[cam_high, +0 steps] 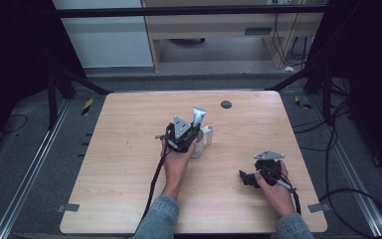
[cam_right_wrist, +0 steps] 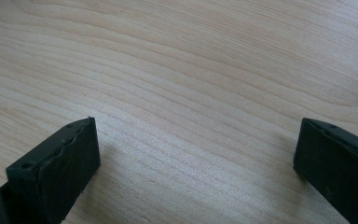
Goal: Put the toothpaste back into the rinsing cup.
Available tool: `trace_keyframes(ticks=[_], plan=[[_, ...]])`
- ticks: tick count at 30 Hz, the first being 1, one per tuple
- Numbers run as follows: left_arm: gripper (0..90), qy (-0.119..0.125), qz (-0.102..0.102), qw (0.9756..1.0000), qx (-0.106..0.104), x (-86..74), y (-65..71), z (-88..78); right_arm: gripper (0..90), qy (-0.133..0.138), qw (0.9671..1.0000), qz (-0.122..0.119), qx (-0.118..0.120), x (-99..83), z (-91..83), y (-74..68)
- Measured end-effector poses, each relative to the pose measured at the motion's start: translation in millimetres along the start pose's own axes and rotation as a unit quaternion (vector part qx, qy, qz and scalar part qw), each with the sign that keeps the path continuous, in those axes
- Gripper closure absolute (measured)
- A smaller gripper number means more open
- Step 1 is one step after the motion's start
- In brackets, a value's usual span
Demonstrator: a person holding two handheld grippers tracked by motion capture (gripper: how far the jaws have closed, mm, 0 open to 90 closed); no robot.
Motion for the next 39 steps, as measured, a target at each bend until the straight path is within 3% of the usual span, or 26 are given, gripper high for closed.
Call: trace_keyframes(ticks=[14,39], plan=[[76.7,-0.016,0.005,0.9998,0.008,1.7,2.2,2.8,0.5,0.000,1.0000,-0.001,0.000,0.1,0.0,0.1],[73.5,-0.047,-0.007,0.9986,0.020,-0.3,-3.9,5.8,0.5,0.001,1.0000,0.000,0.000,0.1,0.1,0.1]])
Point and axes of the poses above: each handheld gripper's, and its own axes: z roughly forward along the jaws, x roughly out of its top, y roughly to its right, the point moved 8 cm from there along z, roughly forward along the jaws, and after that the axes turned 9 degrees about -z, right-handed, at the moved point
